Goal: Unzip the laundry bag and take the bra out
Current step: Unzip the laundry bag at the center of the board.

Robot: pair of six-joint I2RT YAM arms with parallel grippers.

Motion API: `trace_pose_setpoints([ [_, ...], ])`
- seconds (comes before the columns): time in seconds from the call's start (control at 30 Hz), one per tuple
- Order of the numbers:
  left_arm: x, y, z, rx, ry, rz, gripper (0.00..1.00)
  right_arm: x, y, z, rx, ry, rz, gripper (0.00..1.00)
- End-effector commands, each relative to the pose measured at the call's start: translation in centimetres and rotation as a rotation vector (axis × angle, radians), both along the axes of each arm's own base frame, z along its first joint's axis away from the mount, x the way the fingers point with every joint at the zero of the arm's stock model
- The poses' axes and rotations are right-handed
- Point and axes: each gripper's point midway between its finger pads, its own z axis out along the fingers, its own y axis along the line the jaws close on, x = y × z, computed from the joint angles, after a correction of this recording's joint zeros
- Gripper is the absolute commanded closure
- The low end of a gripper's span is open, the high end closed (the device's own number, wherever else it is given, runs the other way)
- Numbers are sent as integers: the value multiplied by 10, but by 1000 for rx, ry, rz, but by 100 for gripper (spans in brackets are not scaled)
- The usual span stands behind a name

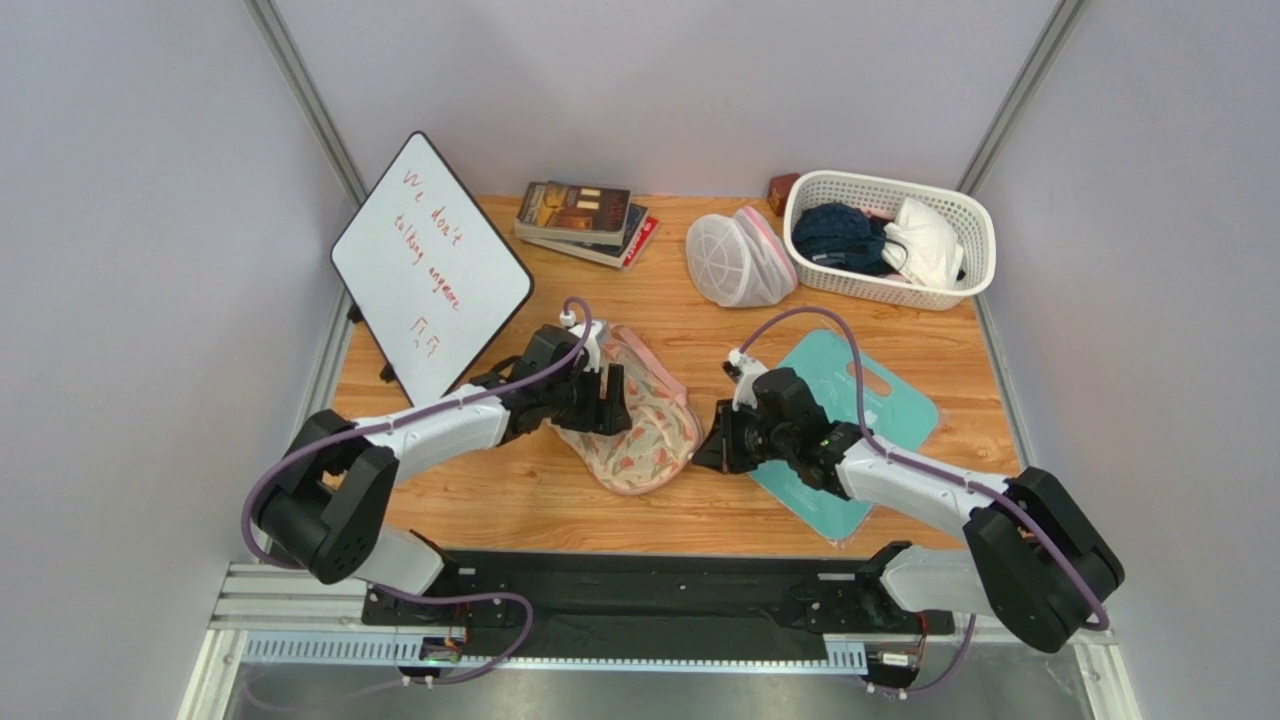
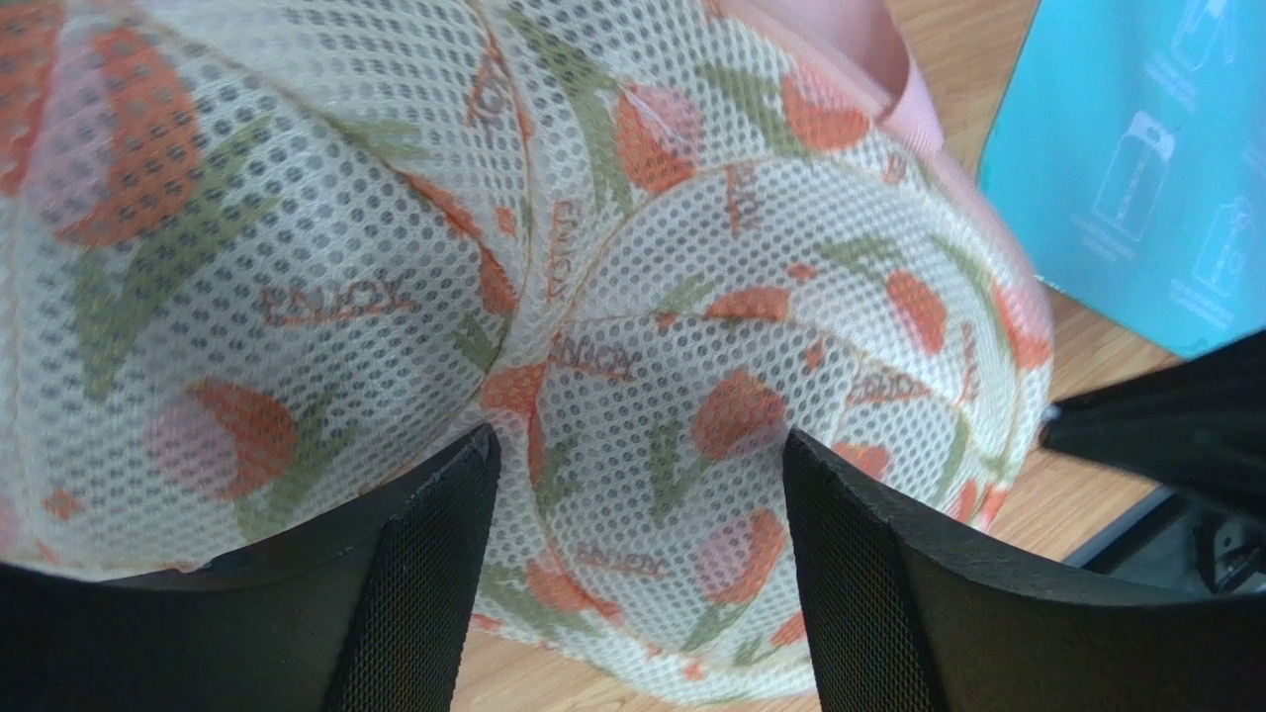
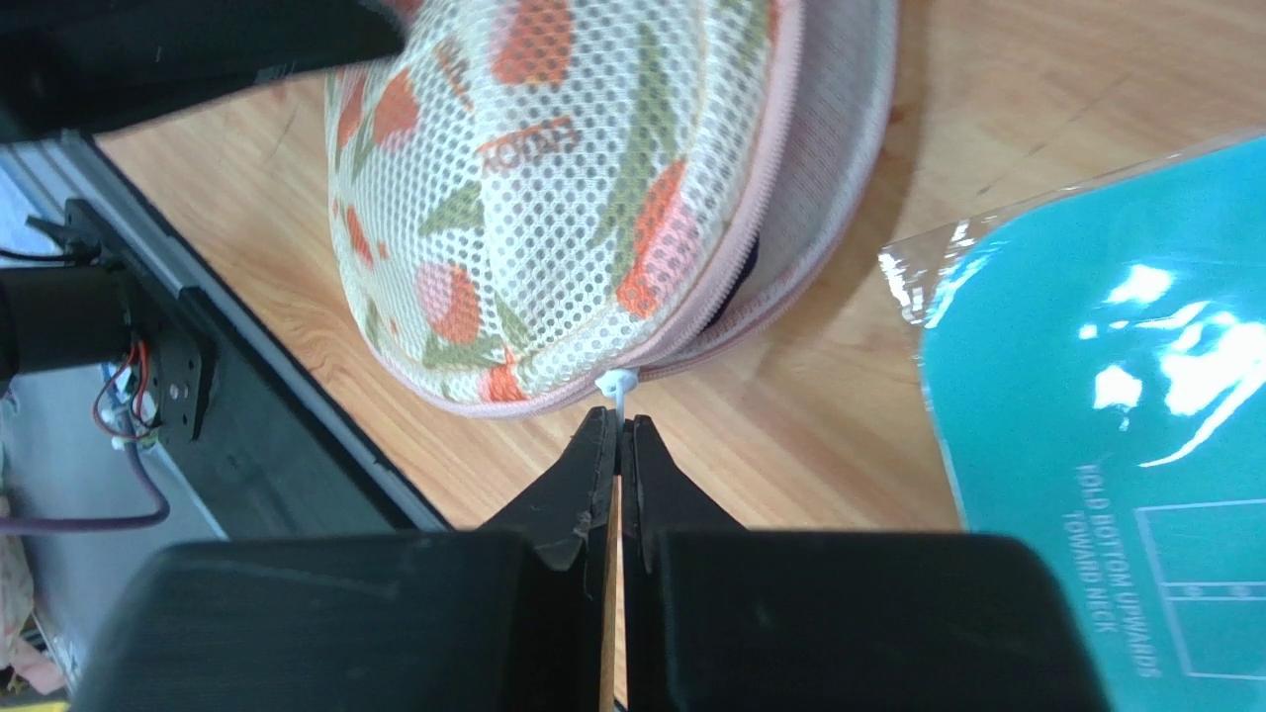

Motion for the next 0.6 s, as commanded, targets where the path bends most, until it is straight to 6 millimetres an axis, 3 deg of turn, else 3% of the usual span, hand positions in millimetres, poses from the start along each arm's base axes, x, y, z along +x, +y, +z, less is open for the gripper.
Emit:
trace_pose_setpoints([
  [0.0, -22, 2, -5, -7, -1, -21, 24, 34, -3, 17, 6, -77, -28, 100],
  [0.2, -43, -8, 9, -18, -25, -67, 24, 60, -17, 19, -16, -79, -52, 100],
  [0.33, -50, -21, 38, -64, -69, -106, 24, 71, -21, 13, -45, -73, -40, 100],
  [0.5, -39, -37, 83, -113, -159, -132, 23, 77, -23, 11, -55, -73, -15, 100],
  [0.57, -31, -43, 82, -100, -168, -142, 23, 77, -22, 8, -57, -66, -6, 100],
])
